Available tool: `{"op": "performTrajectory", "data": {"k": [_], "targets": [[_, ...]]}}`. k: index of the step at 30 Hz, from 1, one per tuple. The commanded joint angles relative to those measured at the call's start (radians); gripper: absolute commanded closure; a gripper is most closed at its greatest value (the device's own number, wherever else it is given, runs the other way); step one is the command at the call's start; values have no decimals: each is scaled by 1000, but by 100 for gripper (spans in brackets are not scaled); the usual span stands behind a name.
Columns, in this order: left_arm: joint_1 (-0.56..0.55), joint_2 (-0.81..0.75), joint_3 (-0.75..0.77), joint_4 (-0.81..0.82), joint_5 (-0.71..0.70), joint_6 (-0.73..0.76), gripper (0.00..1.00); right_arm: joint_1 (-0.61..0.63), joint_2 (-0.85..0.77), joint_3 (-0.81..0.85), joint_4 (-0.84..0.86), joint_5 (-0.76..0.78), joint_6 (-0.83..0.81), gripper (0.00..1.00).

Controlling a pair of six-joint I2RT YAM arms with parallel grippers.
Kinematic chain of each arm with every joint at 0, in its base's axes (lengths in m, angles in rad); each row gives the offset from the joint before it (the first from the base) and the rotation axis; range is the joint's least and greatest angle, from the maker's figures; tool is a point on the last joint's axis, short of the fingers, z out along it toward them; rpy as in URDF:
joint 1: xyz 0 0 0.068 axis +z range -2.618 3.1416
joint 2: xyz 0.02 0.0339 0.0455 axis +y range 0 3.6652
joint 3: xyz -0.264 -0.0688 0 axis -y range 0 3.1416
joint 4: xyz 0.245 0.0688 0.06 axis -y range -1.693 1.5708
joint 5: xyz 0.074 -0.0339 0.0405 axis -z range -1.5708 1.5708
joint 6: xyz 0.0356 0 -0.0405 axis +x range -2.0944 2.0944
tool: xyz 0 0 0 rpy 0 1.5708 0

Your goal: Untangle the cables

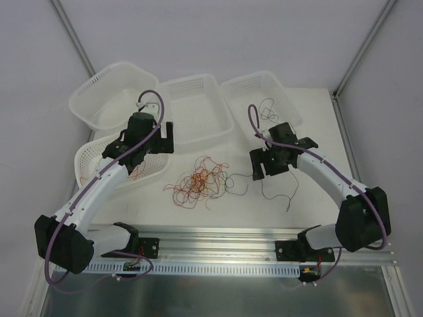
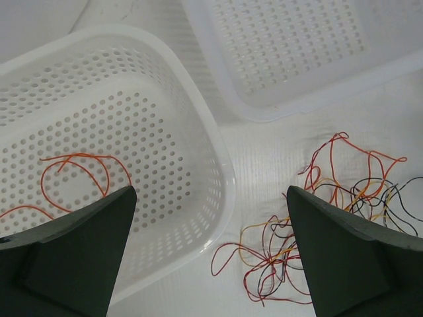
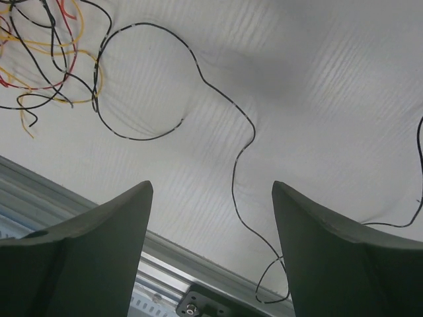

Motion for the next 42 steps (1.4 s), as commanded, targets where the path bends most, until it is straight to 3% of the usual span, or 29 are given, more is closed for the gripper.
{"op": "performTrajectory", "data": {"k": [1, 10, 16, 19, 20, 23, 29, 34, 42], "targets": [[23, -30, -5, 34, -5, 8, 1, 4, 24, -21, 133, -22, 3, 24], [69, -27, -4, 35, 17, -3, 1, 4, 243, -15, 238, -12, 7, 36], [87, -25, -5, 37, 32, -8, 1, 21, 300, -15, 241, -28, 7, 50], [90, -28, -7, 38, 35, -8, 1, 35, 296, -21, 216, -24, -3, 66], [92, -30, -8, 37, 34, -8, 1, 38, 275, -25, 206, -16, -6, 80], [93, -30, -8, 38, 29, -8, 1, 46, 216, -26, 151, 21, -22, 99], [93, -27, -8, 38, 31, -5, 1, 46, 29, 90, -101, 114, -48, 99], [93, -28, -8, 38, 35, -6, 1, 47, -100, 293, -251, 175, -48, 99], [93, -28, -10, 38, 38, -9, 1, 46, -51, 774, -282, 367, -80, 99]]}}
